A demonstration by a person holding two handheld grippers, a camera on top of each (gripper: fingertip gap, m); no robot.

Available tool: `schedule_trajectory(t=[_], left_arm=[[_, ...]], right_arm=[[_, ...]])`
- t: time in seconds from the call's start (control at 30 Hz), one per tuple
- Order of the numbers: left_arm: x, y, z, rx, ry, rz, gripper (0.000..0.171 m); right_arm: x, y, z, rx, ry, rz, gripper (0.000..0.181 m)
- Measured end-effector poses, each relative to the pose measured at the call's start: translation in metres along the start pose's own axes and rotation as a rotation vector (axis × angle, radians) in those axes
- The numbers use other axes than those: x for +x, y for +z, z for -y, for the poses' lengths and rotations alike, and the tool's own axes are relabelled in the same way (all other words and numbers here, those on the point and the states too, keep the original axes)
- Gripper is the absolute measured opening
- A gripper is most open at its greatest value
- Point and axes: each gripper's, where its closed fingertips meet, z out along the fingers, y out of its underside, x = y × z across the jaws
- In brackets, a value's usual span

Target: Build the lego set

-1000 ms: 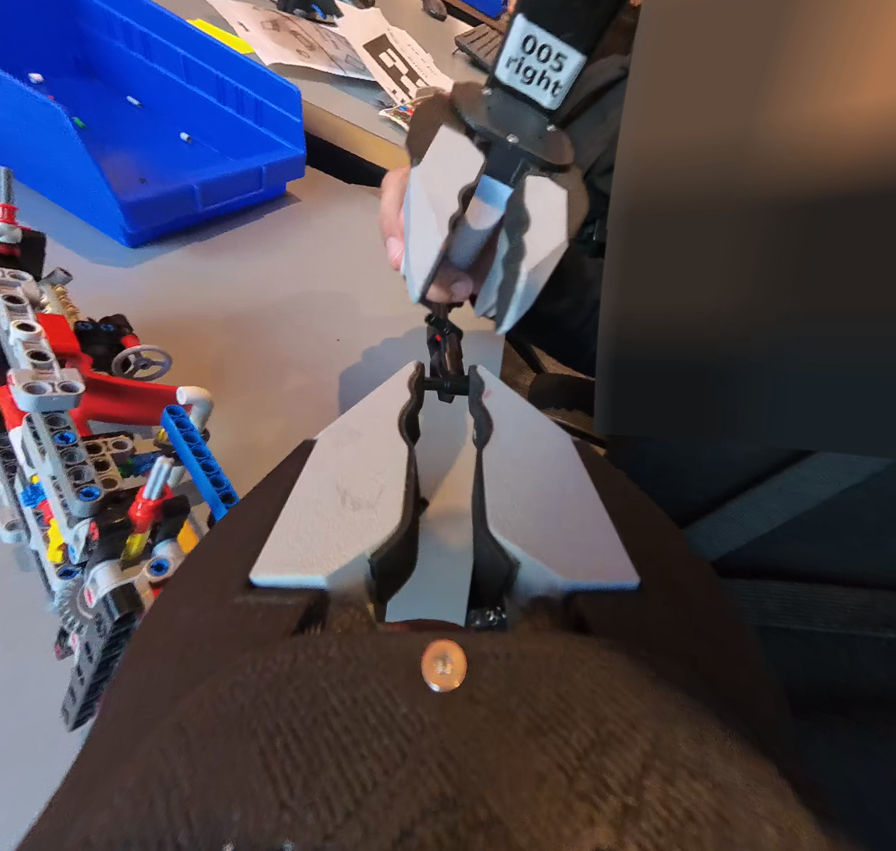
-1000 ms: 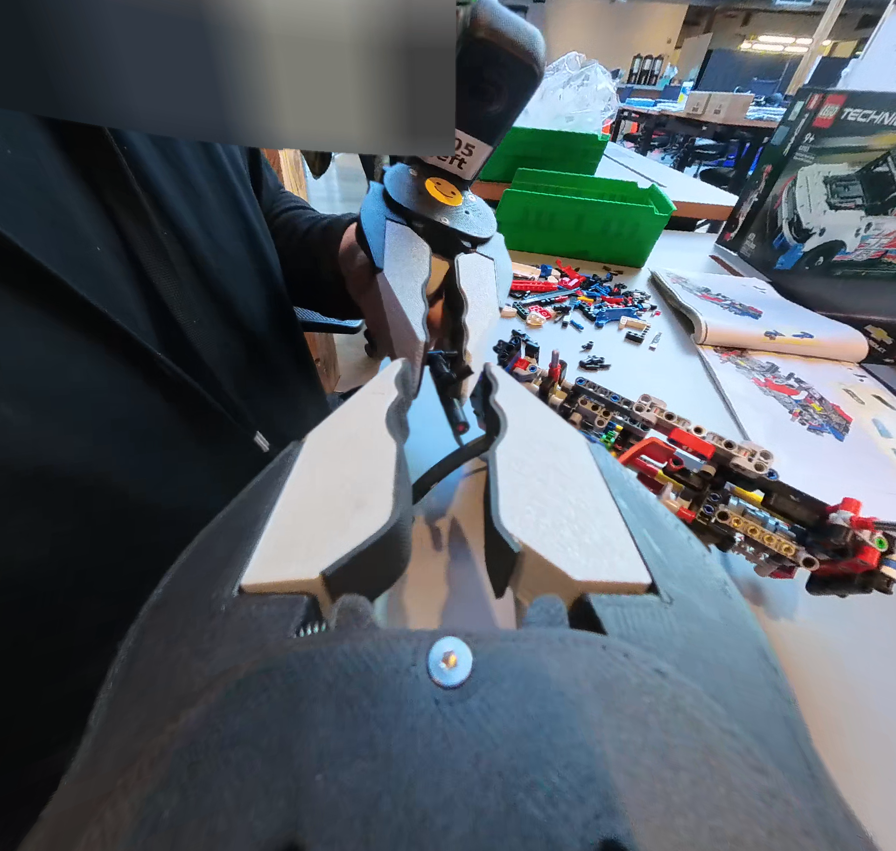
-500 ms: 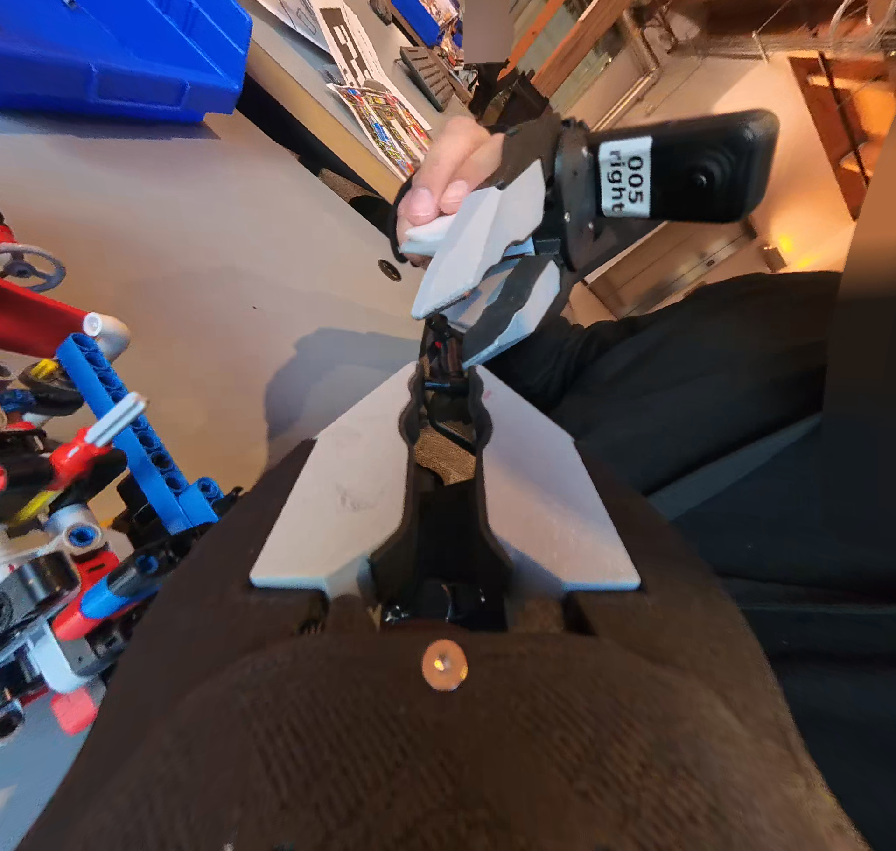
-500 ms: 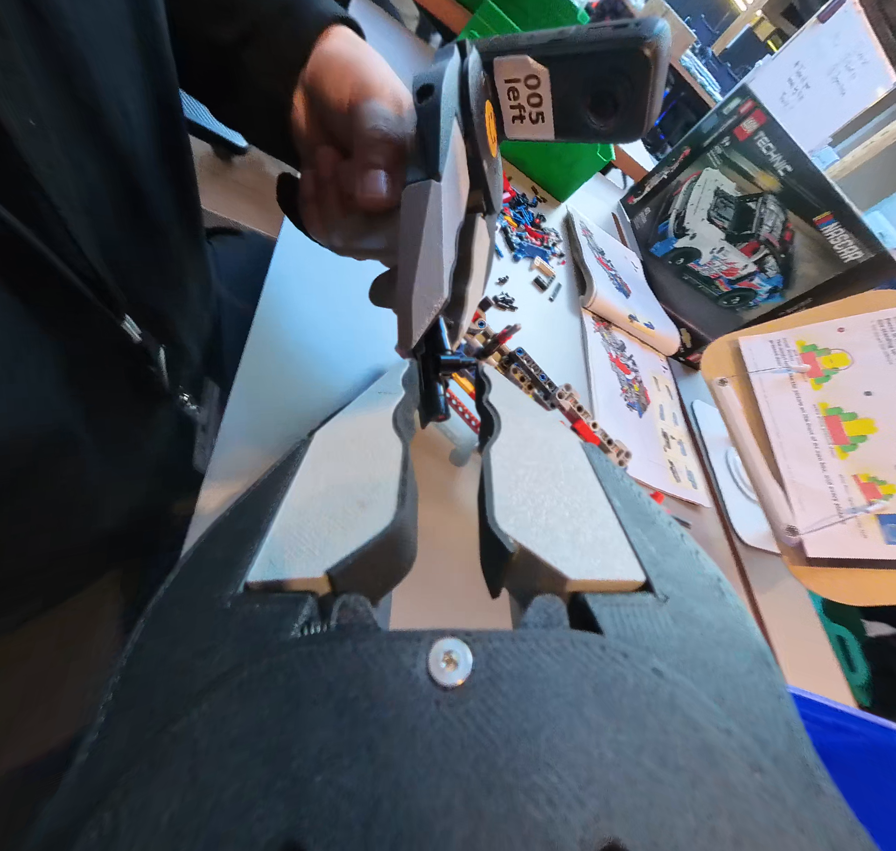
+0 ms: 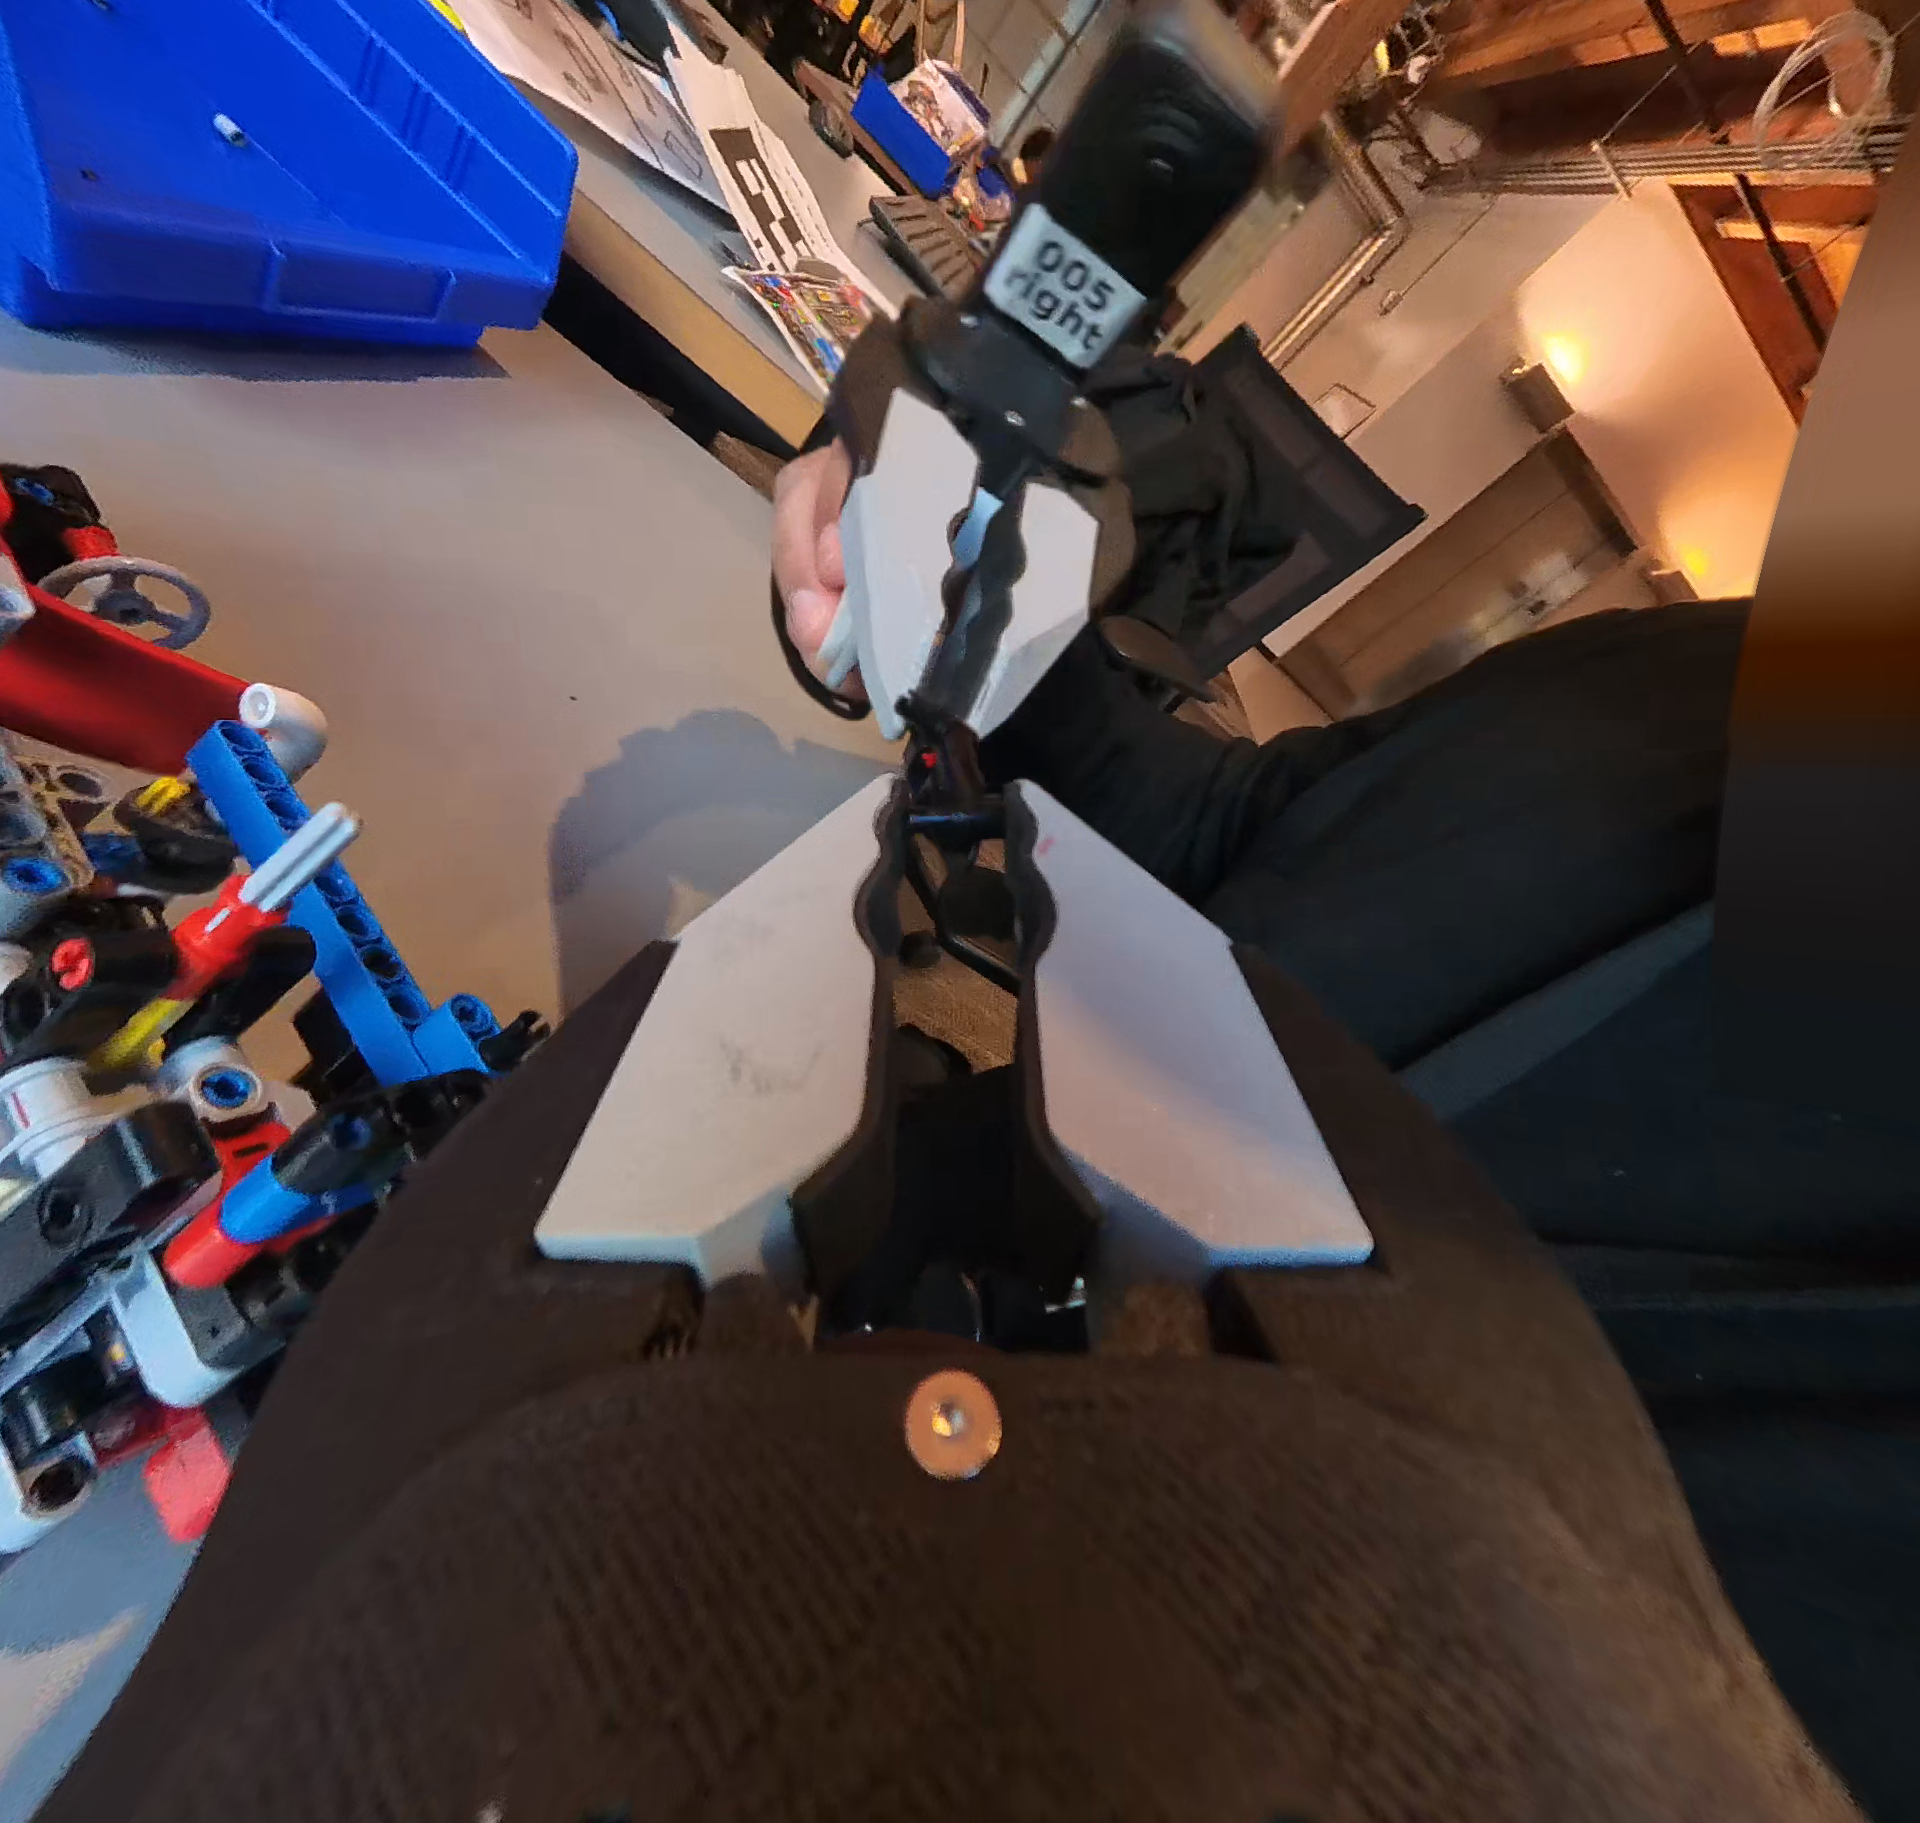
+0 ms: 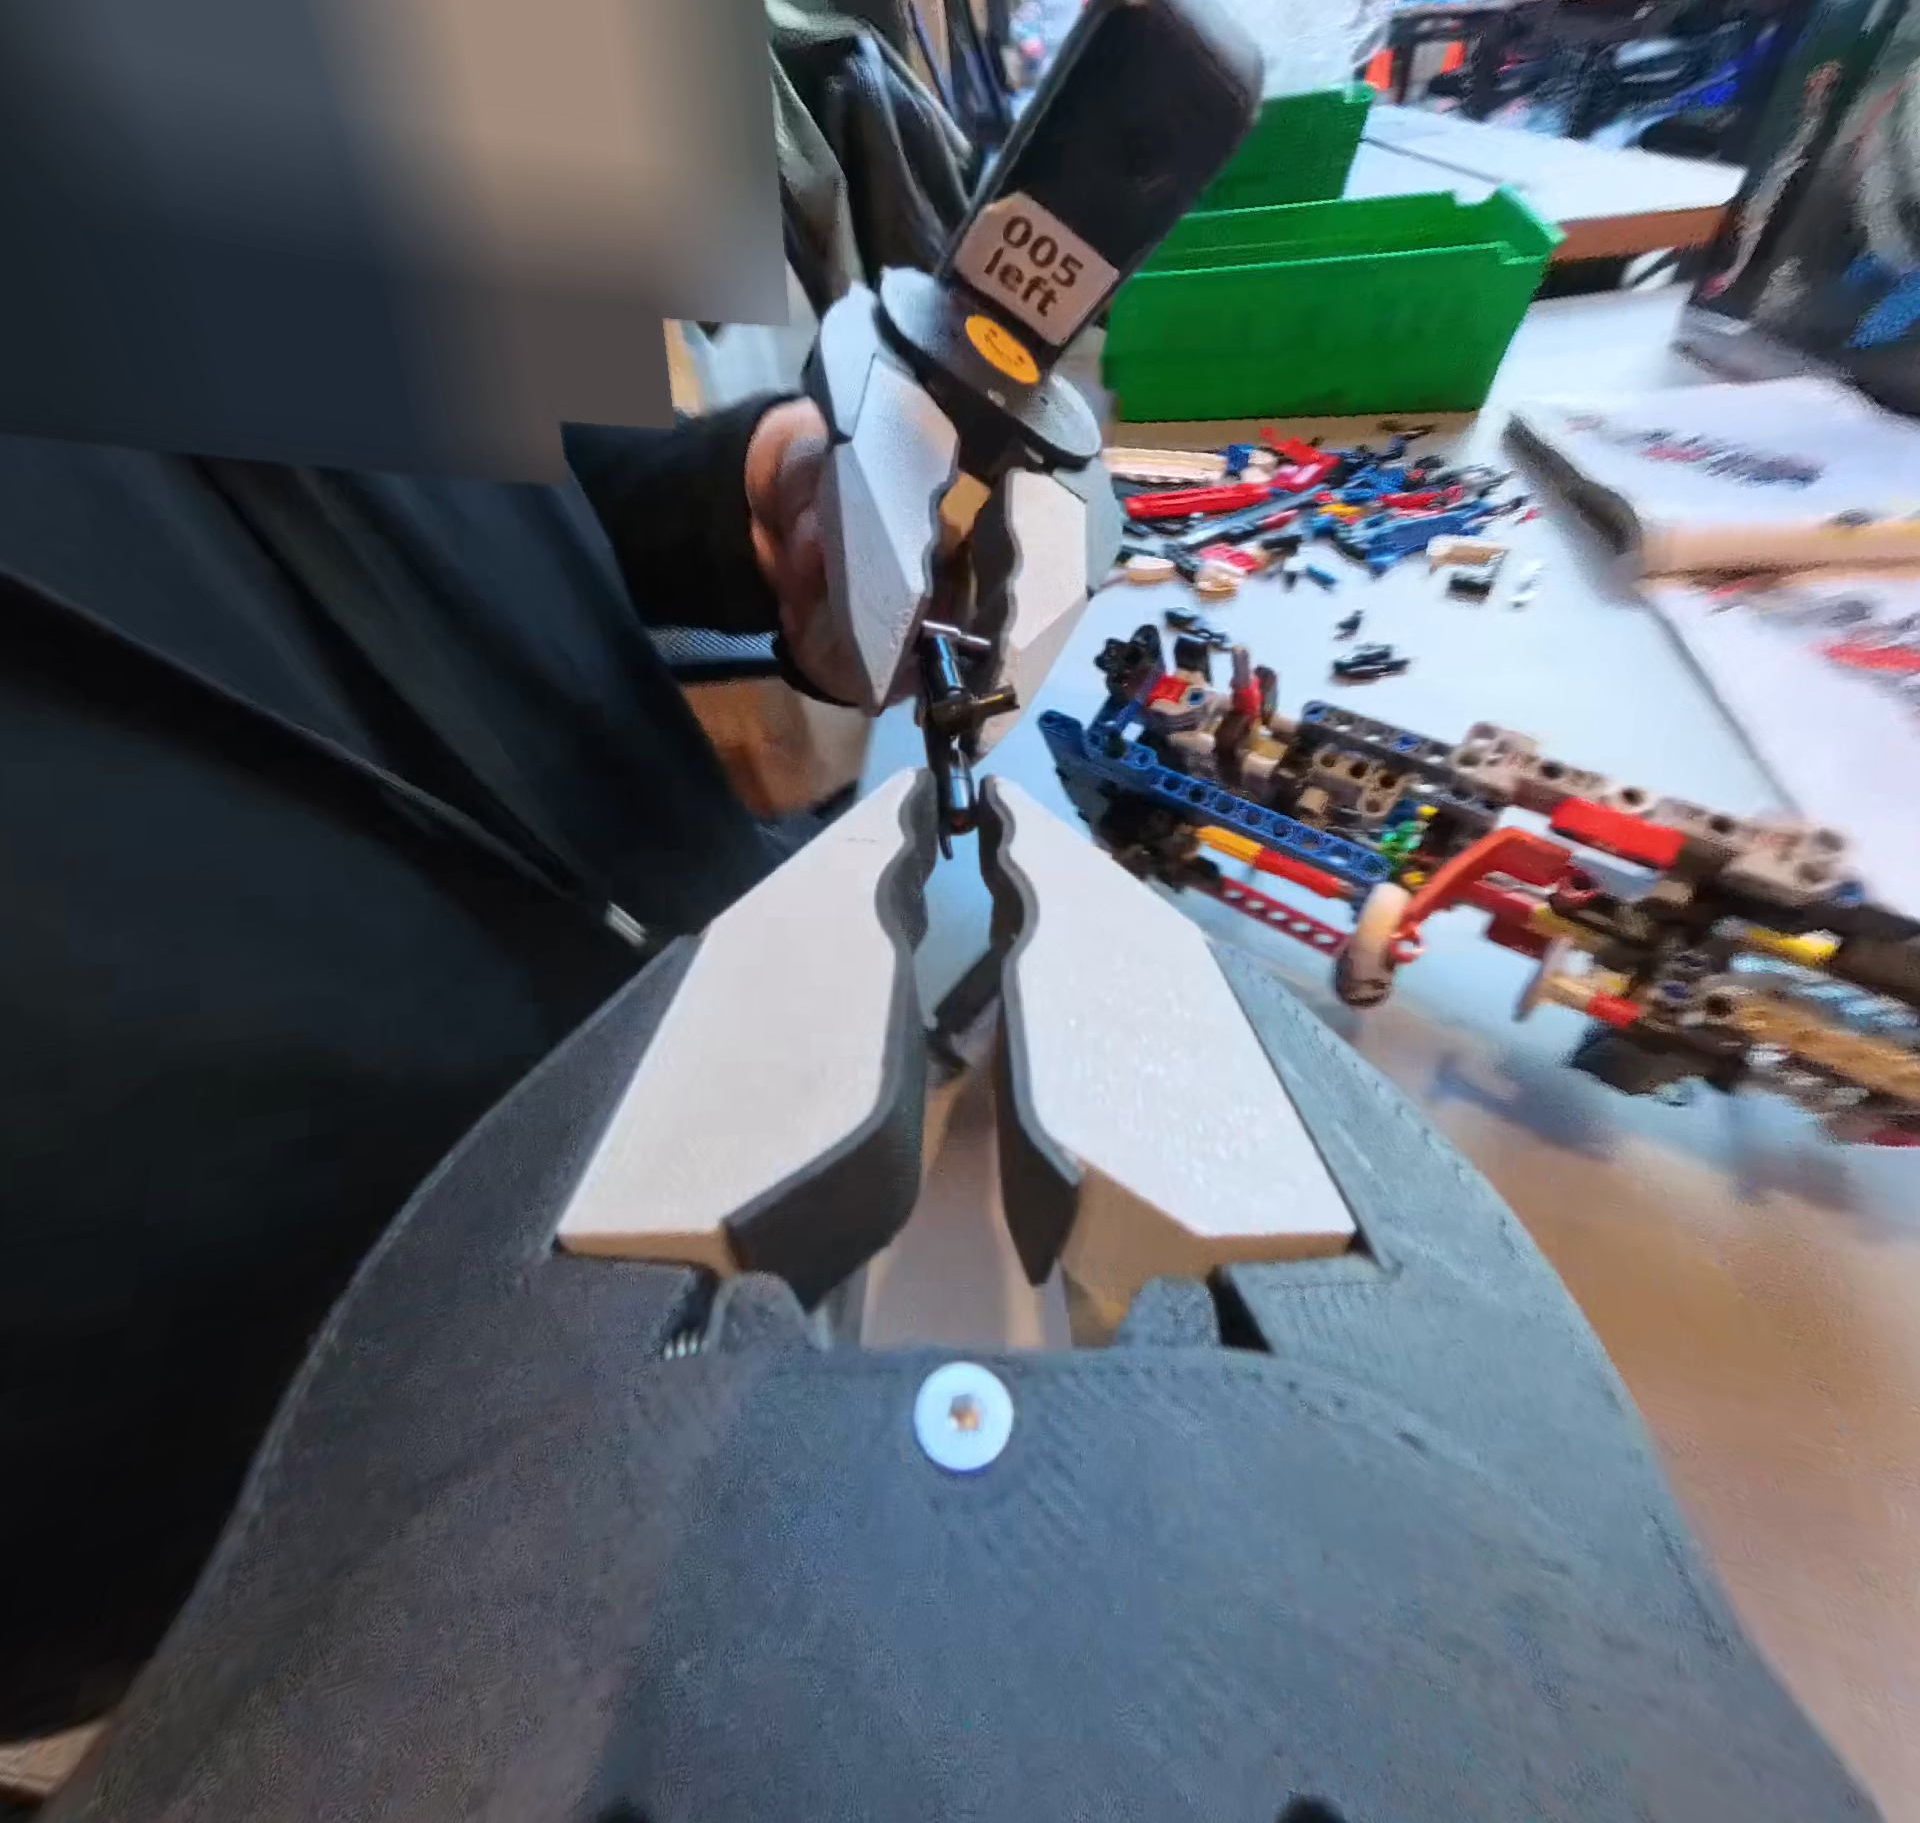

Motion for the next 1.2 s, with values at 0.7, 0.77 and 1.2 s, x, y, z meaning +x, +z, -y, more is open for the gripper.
schedule_trajectory(t=[0.7, 0.77, 1.2], left_arm=[[-0.053, -0.076, -0.018, -0.098, 0.562, 0.764, 0.023], [-0.055, -0.085, -0.014, -0.046, 0.514, 0.781, 0.046], [-0.099, -0.079, -0.031, -0.145, 0.514, 0.792, 0.068]], right_arm=[[0.067, 0.01, -0.012, -0.088, 0.365, 0.357, 0.004], [0.07, 0.009, -0.011, -0.097, 0.353, 0.36, 0.004], [0.087, 0.023, -0.018, -0.155, 0.397, 0.407, 0.004]])
